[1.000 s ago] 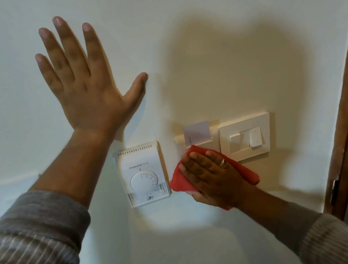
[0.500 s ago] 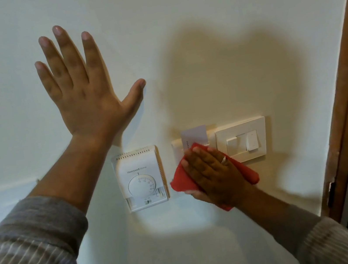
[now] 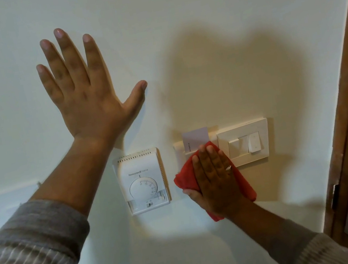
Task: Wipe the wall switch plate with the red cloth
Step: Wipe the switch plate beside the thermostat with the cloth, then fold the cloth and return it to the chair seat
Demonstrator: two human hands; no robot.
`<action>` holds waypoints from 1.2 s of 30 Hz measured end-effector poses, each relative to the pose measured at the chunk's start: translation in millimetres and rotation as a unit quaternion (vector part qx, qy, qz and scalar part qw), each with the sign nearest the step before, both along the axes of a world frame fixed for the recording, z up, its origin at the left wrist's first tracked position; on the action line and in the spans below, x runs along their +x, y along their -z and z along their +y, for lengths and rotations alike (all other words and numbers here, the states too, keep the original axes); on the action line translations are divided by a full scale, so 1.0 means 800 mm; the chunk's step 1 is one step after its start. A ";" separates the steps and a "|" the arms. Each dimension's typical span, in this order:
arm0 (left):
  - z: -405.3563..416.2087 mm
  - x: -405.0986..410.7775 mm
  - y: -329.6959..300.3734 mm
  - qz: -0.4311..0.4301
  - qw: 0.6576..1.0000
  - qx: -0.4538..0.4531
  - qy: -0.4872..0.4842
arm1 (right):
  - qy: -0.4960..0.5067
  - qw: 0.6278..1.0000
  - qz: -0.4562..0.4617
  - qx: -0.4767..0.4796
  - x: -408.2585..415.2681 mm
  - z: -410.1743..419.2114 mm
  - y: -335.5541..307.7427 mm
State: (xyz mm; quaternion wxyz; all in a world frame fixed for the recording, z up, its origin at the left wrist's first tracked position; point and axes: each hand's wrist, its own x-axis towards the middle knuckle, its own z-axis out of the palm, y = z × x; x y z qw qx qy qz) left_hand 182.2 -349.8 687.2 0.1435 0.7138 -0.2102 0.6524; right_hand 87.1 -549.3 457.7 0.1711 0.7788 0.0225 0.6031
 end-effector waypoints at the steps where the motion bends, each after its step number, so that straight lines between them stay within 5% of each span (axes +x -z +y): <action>1: 0.000 0.001 0.000 -0.002 1.000 -0.001 0.000 | -0.003 1.000 0.010 -0.010 -0.002 -0.001 -0.001; 8: 0.000 0.002 0.000 -0.009 1.000 -0.007 -0.008 | -0.137 0.985 0.069 0.076 -0.036 0.007 -0.017; 14: 0.001 0.002 0.002 -0.006 1.000 -0.006 0.004 | -0.061 0.953 -0.043 0.295 -0.047 0.043 -0.037; 17: 0.002 0.003 0.002 -0.005 1.000 -0.005 0.001 | 0.013 0.942 -0.056 0.331 -0.056 0.048 -0.042; 25: 0.005 -0.011 -0.002 0.040 0.999 0.016 -0.011 | -0.101 0.840 0.054 0.530 -0.080 0.059 -0.048; 27: 0.012 -0.020 -0.002 0.070 0.997 0.040 0.001 | -0.172 0.788 0.100 0.583 -0.085 0.072 -0.043; 29: 0.025 -0.027 0.009 0.108 0.992 0.053 0.048 | -0.245 0.727 0.123 0.630 -0.091 0.085 -0.045; 33: 0.070 -0.071 0.096 0.144 0.967 -0.028 0.210 | -0.300 0.695 0.108 0.644 -0.106 0.118 -0.060; 36: 0.096 -0.120 0.174 0.258 0.904 -0.097 0.327 | -0.341 0.649 0.105 0.671 -0.115 0.152 -0.068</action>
